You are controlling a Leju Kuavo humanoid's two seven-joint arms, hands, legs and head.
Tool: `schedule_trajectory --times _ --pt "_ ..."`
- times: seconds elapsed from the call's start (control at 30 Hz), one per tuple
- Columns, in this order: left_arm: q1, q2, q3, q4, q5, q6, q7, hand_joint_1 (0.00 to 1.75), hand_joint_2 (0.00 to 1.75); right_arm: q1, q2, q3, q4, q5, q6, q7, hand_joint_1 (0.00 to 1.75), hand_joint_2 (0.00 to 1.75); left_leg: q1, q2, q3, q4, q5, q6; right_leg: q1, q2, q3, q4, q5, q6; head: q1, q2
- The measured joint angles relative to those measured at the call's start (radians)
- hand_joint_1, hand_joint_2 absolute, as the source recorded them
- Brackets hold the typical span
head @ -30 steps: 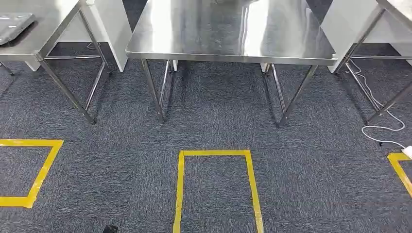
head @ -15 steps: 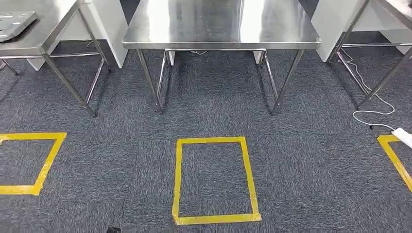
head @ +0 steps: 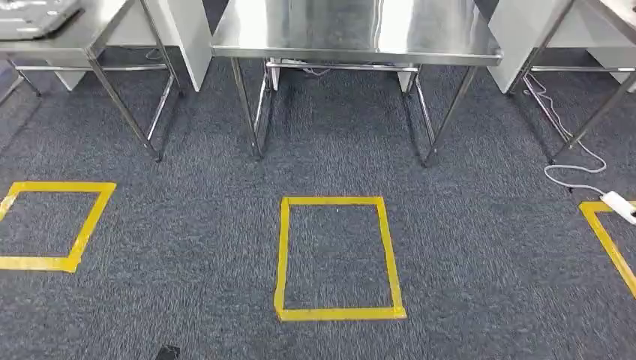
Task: Take the parts from the cabinet and place them on the table.
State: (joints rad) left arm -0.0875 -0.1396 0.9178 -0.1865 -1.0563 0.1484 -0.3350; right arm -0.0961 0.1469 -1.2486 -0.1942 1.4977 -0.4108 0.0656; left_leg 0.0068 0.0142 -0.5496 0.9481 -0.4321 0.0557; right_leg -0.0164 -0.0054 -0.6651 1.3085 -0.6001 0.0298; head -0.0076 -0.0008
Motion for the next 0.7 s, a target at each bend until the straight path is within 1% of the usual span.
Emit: schedule_trajectory --times 0.03,0.07,0.1,0.13,0.17,0.2,0.23,0.27,0.3,0.33,0.37,0.4,0.43,0.47,0.5,0.53,0.57,0.6,0.63,0.67,0.7 --pt "0.0 0.003 0.0 0.0 0.0 -0.005 -0.003 0.0 0.0 0.0 0.0 0.0 0.0 -0.001 0.0 -0.001 0.0 0.0 0.001 0.001 -0.02 0.004 0.014 -0.003 -0.003 0.0 0.026 -0.009 0.036 0.019 -0.001 0.0" --pt "0.0 0.005 0.0 0.0 0.0 -0.005 -0.003 0.0 0.0 0.0 0.0 0.0 0.0 -0.002 0.0 -0.001 0.0 0.0 0.002 0.002 -0.035 0.01 0.025 -0.009 -0.007 0.0 0.071 -0.058 0.075 0.036 0.0 0.0" --pt "0.0 0.005 0.0 0.0 0.0 -0.001 0.0 0.0 0.0 0.0 -0.001 0.0 0.0 -0.003 0.0 -0.004 0.0 0.0 0.003 0.002 -0.053 0.018 0.035 -0.013 -0.01 0.0 0.121 -0.123 0.095 0.042 -0.001 0.0" --pt "-0.001 0.005 0.0 0.0 0.0 0.008 0.008 0.0 0.0 -0.002 -0.001 0.0 0.0 -0.003 0.0 -0.006 0.0 0.0 0.002 0.001 -0.068 0.032 0.043 -0.021 -0.016 0.0 0.196 -0.224 0.088 0.04 0.0 0.0" --pt "-0.002 0.003 0.0 -0.001 0.0 0.022 0.019 0.0 0.0 -0.004 -0.001 0.0 0.0 -0.003 0.0 -0.009 0.0 0.0 -0.002 0.0 -0.086 0.049 0.049 -0.028 -0.004 0.003 0.271 -0.342 0.042 0.029 0.001 0.0" --pt "-0.003 0.002 0.0 -0.001 0.0 0.028 0.023 0.0 0.0 -0.004 -0.001 0.0 0.0 -0.003 0.0 -0.011 0.0 0.0 -0.004 0.001 -0.089 0.05 0.06 -0.034 -0.004 0.003 0.256 -0.351 0.03 0.014 -0.003 0.0" --pt "-0.003 0.001 0.0 -0.001 0.0 0.032 0.024 0.0 0.0 -0.003 0.0 0.0 0.0 -0.003 0.0 -0.011 0.0 0.0 -0.003 0.001 -0.091 0.048 0.069 -0.035 -0.003 0.003 0.249 -0.35 0.035 0.01 -0.002 0.0" --pt "-0.003 0.001 0.0 -0.001 0.0 0.032 0.027 0.0 0.0 -0.002 0.0 0.0 0.0 -0.005 0.0 -0.011 0.0 0.0 0.001 0.001 -0.092 0.044 0.079 -0.041 0.001 0.003 0.244 -0.342 0.04 0.001 -0.004 0.0" --pt "-0.001 0.0 0.0 -0.001 0.0 0.033 0.029 0.0 0.0 0.002 0.0 0.0 0.0 -0.006 0.0 -0.011 0.0 0.0 0.006 0.0 -0.097 0.045 0.09 -0.047 -0.006 0.0 0.23 -0.344 0.052 -0.013 -0.003 0.0" --pt "0.0 0.0 0.0 -0.001 0.0 0.034 0.029 0.0 0.0 0.0 0.001 0.0 0.0 -0.006 0.001 -0.011 0.0 0.0 0.01 -0.004 -0.108 0.065 0.034 -0.053 -0.011 -0.005 0.22 -0.342 0.066 -0.026 -0.006 0.0" --pt "0.0 -0.003 0.0 0.0 -0.001 0.034 0.031 0.0 0.0 0.0 0.001 0.0 0.0 -0.007 0.001 -0.011 0.0 0.0 0.011 -0.006 -0.119 0.11 -0.042 -0.056 -0.01 -0.007 0.205 -0.342 0.081 -0.039 -0.008 0.0" --pt "0.0 -0.004 0.0 0.0 -0.001 0.034 0.032 0.0 0.0 0.0 0.0 0.0 0.0 -0.008 0.004 -0.013 0.0 0.0 0.013 -0.007 -0.129 0.173 -0.11 -0.061 -0.008 -0.007 0.189 -0.341 0.094 -0.041 -0.013 0.0" --pt "-0.001 -0.004 0.0 0.0 -0.002 0.034 0.033 0.0 0.0 0.0 0.0 0.0 0.0 -0.008 0.015 -0.018 0.0 0.0 0.014 -0.007 -0.139 0.249 -0.163 -0.065 -0.006 -0.007 0.172 -0.34 0.109 -0.042 -0.011 0.0" --pt "-0.001 -0.003 0.0 0.0 -0.002 0.034 0.034 0.0 0.0 0.0 0.0 0.0 0.0 -0.006 0.027 -0.019 0.0 1.75 0.014 -0.007 -0.145 0.315 -0.184 -0.067 -0.004 -0.007 0.156 -0.338 0.122 -0.04 -0.012 0.0" --pt "-0.001 -0.003 0.0 0.0 -0.003 0.034 0.034 0.0 0.0 0.0 0.0 0.0 0.0 -0.006 0.044 -0.018 0.0 1.75 0.014 -0.007 -0.139 0.355 -0.169 -0.068 -0.004 -0.007 0.141 -0.333 0.136 -0.038 -0.013 0.0" --pt "-0.001 -0.003 0.0 0.0 -0.004 0.032 0.036 0.0 0.0 0.0 0.0 0.0 0.0 -0.008 0.058 -0.016 0.0 0.0 0.015 -0.007 -0.117 0.352 -0.131 -0.068 -0.005 -0.007 0.121 -0.328 0.148 -0.035 -0.012 0.0" --pt "-0.002 -0.003 0.0 0.0 -0.006 0.031 0.036 0.0 0.0 0.0 0.0 0.0 0.0 -0.01 0.073 -0.015 0.0 0.0 0.016 -0.007 -0.082 0.318 -0.094 -0.068 -0.006 -0.007 0.103 -0.322 0.156 -0.031 -0.013 0.0" --pt "-0.002 -0.001 0.0 0.0 -0.011 0.022 0.029 0.0 0.0 0.001 0.0 0.0 0.0 -0.012 0.103 -0.024 0.0 0.0 0.018 -0.007 -0.017 0.239 -0.066 -0.066 -0.007 -0.007 0.085 -0.316 0.165 -0.025 -0.012 0.0" --pt "-0.003 0.003 -0.001 0.0 -0.013 0.006 0.016 0.0 0.0 -0.001 0.0 0.0 0.0 -0.01 0.133 -0.037 0.0 0.0 0.019 -0.011 0.056 0.143 -0.074 -0.063 -0.007 -0.006 0.076 -0.31 0.173 -0.019 -0.014 0.0" --pt "-0.006 0.007 -0.002 0.0 -0.013 -0.003 0.01 0.0 0.0 -0.001 -0.001 0.001 0.0 -0.003 0.162 -0.043 0.0 0.0 0.014 -0.015 0.112 0.057 -0.11 -0.06 -0.002 -0.006 0.068 -0.308 0.182 -0.012 -0.015 0.0" --pt "-0.007 0.012 -0.002 0.0 -0.014 -0.011 0.004 0.0 0.0 0.0 -0.001 0.003 0.0 0.003 0.186 -0.045 0.0 0.0 0.012 -0.018 0.128 0.02 -0.122 -0.052 -0.001 -0.007 0.067 -0.308 0.19 -0.002 -0.013 0.0"
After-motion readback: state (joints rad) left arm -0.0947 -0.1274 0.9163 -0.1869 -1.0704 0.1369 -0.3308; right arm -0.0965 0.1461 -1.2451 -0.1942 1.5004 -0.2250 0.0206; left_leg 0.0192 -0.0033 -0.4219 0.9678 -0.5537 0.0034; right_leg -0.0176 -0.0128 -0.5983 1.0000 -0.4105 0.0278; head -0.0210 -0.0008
